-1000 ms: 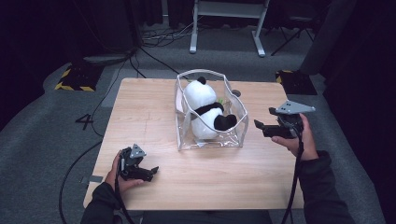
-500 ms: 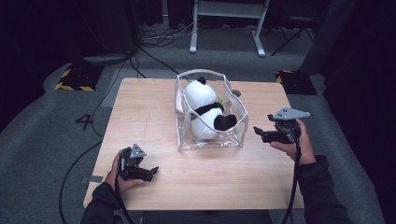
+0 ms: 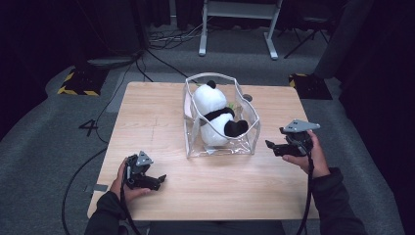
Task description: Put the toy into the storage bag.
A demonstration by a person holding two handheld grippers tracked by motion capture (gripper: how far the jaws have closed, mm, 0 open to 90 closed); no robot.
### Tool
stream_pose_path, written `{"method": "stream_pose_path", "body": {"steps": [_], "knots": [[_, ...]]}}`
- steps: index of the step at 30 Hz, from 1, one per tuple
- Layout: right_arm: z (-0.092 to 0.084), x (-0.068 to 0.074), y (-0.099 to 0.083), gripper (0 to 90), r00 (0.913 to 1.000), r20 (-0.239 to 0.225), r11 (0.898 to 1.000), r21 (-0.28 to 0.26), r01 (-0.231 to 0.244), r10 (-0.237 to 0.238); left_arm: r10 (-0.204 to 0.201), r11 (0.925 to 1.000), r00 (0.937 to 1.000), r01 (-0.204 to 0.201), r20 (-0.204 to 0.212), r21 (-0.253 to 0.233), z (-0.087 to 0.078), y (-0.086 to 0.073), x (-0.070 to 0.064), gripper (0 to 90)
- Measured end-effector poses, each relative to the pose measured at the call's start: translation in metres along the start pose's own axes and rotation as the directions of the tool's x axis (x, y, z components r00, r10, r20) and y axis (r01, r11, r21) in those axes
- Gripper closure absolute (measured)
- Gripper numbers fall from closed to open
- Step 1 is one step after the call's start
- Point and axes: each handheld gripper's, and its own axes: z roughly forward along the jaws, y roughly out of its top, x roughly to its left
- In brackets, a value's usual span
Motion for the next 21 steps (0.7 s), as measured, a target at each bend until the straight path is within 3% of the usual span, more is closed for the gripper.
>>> {"method": "stream_pose_path", "body": {"steps": [21], "knots": [[0.011,0.002,-0.029,25.2,0.9998,-0.019,0.998,0.064,-0.003,0.005,0.0,1.0,1.0,0.0,0.001,0.0,0.0,0.0,0.0,2.1]]}}
